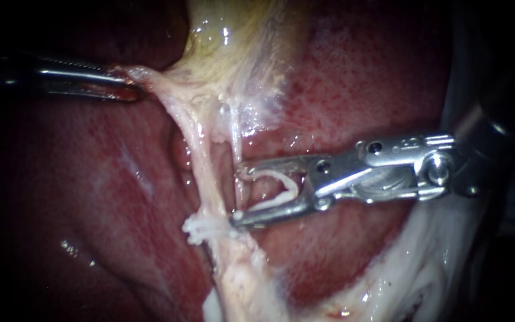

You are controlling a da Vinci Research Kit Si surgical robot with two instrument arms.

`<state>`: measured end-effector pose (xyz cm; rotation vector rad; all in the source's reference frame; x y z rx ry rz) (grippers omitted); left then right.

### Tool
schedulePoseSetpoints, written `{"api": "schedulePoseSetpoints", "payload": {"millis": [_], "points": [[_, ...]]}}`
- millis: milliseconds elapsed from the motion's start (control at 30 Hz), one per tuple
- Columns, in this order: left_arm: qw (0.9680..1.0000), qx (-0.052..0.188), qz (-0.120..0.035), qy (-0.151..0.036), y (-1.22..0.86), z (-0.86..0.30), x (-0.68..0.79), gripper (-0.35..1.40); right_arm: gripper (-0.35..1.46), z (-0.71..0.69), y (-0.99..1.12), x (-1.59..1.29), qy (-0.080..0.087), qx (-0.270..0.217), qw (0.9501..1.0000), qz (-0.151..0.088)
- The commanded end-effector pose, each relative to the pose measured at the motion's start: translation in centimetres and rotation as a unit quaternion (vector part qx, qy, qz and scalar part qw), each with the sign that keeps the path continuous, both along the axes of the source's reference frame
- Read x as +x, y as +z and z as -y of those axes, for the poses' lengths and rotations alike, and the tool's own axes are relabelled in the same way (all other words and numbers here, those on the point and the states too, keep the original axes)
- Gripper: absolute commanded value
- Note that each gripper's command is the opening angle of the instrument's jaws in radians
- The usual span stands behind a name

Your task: Clipping third clip left tube

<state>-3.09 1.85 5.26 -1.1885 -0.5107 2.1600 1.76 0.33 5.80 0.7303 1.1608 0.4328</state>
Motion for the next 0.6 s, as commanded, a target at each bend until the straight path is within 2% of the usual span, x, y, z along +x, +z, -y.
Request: {"api": "schedulePoseSetpoints", "payload": {"millis": [33,167,433,600], "points": [[1.0,0.0,0.0,0.0,0.0,0.0,0.0,-0.35,0.49,-0.01,0.04,0.01,0.002,0.011,0.9999,-0.004],[1.0,0.0,0.0,0.0,0.0,0.0,0.0,-0.35,0.48,-0.01,0.19,0.02,-0.002,0.031,0.9995,-0.011],[1.0,-0.001,0.0,0.0,0.03,0.0,0.0,-0.35,0.48,0.04,0.49,0.06,0.001,0.045,0.999,-0.003],[1.0,-0.001,0.0,0.0,0.04,0.01,-0.01,-0.35,0.48,0.05,0.6,0.12,0.001,0.052,0.9986,-0.004]]}}
